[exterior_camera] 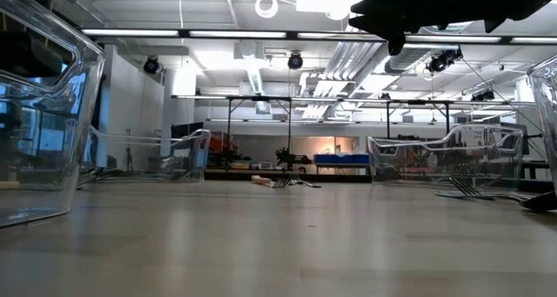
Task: Sort silverware by color (type)
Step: Put the blue spoon into the top left transparent bin
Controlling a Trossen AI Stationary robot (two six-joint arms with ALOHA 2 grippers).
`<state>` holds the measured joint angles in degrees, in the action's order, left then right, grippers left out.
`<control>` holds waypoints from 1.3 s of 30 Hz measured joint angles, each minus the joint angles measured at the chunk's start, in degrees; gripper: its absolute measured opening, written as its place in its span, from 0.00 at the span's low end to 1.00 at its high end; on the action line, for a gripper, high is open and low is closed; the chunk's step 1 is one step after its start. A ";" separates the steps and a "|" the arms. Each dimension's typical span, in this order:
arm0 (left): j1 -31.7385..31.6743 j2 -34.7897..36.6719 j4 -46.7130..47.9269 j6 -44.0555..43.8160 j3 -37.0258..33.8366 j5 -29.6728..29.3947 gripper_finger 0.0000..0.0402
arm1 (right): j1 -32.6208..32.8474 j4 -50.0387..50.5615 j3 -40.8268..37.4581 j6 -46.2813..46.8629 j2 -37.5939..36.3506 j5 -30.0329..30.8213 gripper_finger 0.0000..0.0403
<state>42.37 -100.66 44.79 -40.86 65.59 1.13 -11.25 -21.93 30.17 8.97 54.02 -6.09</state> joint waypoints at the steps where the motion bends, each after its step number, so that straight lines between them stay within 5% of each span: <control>1: -0.07 0.51 0.35 0.01 -0.01 0.00 0.46 | 0.00 0.00 0.00 0.00 0.00 -0.02 0.31; 12: -7.49 17.55 10.37 0.69 -0.01 5.55 0.50 | 0.00 -0.09 0.00 0.15 0.02 -0.04 0.31; 18: -15.33 31.47 6.06 3.31 -0.01 -11.66 0.50 | 0.02 -0.11 0.00 3.22 0.02 -0.08 0.31; 24: -23.65 39.89 -9.03 14.85 -0.60 -27.06 0.50 | 0.02 -1.74 0.00 10.96 0.02 -0.19 0.31; 29: -31.02 43.31 -28.66 24.21 -7.23 -21.70 0.50 | 0.02 -5.21 0.00 11.58 0.02 -1.66 0.31; 39: -42.74 42.28 -58.54 23.09 -24.61 -4.59 0.50 | 0.04 -8.88 0.00 11.57 0.01 -5.14 0.31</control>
<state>-0.37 -58.38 -13.75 -17.78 40.99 -3.47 -11.20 -30.81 30.17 20.55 54.03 -11.22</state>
